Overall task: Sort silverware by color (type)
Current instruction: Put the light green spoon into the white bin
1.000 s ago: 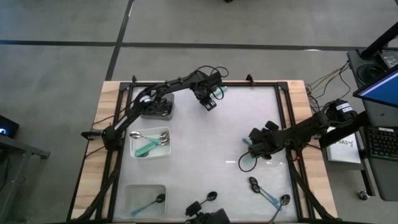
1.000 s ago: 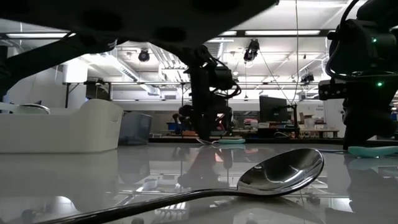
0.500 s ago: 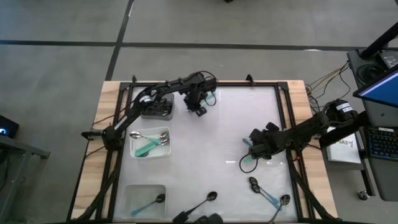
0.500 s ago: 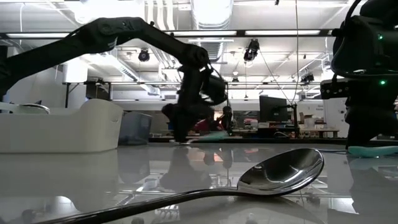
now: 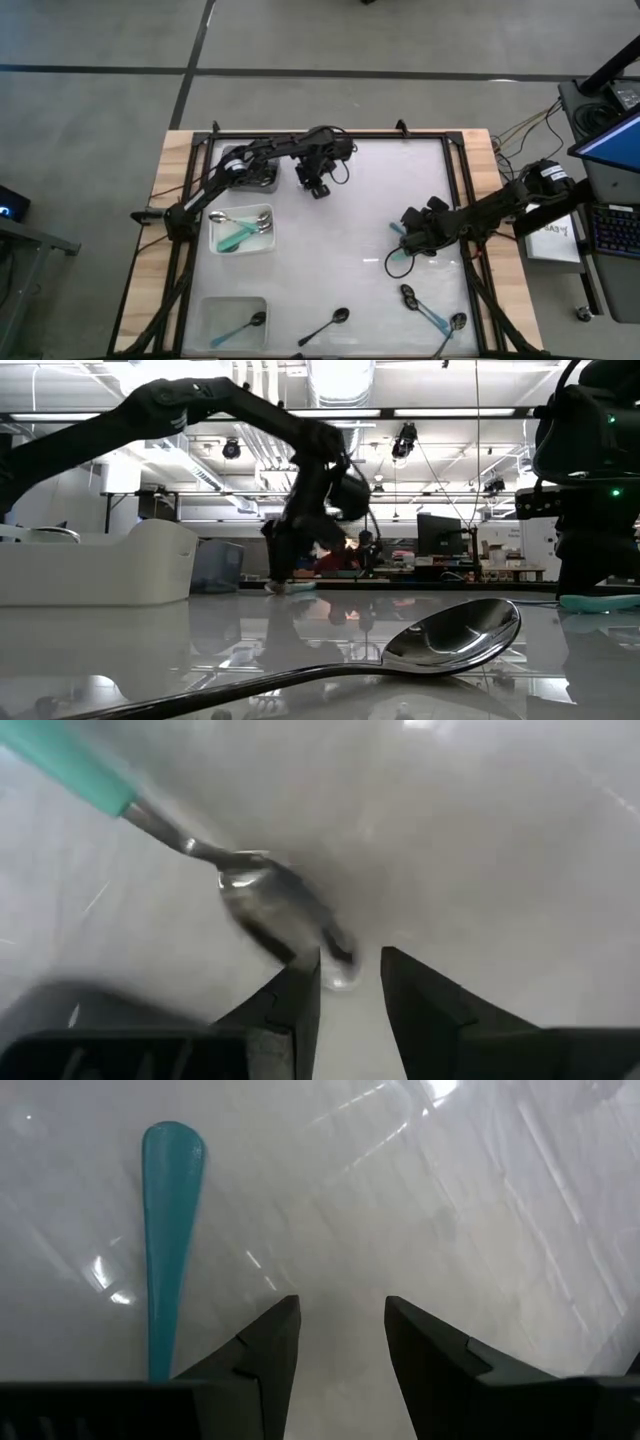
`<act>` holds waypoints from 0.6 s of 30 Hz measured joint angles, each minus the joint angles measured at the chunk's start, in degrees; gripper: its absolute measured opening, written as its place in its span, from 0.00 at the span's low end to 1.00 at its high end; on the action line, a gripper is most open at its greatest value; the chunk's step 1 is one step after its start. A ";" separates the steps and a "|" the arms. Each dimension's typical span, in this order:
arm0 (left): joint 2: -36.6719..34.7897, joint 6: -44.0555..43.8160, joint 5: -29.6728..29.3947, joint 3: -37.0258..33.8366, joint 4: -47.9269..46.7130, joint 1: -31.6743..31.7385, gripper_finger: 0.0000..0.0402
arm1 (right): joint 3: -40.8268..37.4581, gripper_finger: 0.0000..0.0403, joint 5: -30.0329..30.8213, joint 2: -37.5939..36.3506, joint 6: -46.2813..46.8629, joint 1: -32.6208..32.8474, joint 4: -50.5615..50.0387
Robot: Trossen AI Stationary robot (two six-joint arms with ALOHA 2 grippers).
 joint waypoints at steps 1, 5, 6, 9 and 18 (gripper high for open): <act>-0.23 0.01 0.04 1.23 -0.36 -0.09 0.23 | 0.00 0.36 0.00 0.00 -0.19 0.00 0.02; -0.39 0.50 -0.07 6.97 -0.15 -0.19 0.23 | 0.00 0.36 0.05 0.00 -0.83 0.00 0.04; -0.39 0.84 -0.09 7.95 0.10 -0.19 0.23 | 0.00 0.36 0.11 -0.01 -0.90 0.00 0.04; -2.36 0.42 -1.05 6.71 2.71 -0.12 0.23 | -0.02 0.36 0.78 0.02 -1.15 0.00 0.07; -1.24 -13.47 -6.56 6.70 7.91 3.34 0.23 | -0.04 0.36 1.09 0.02 -1.96 0.00 0.22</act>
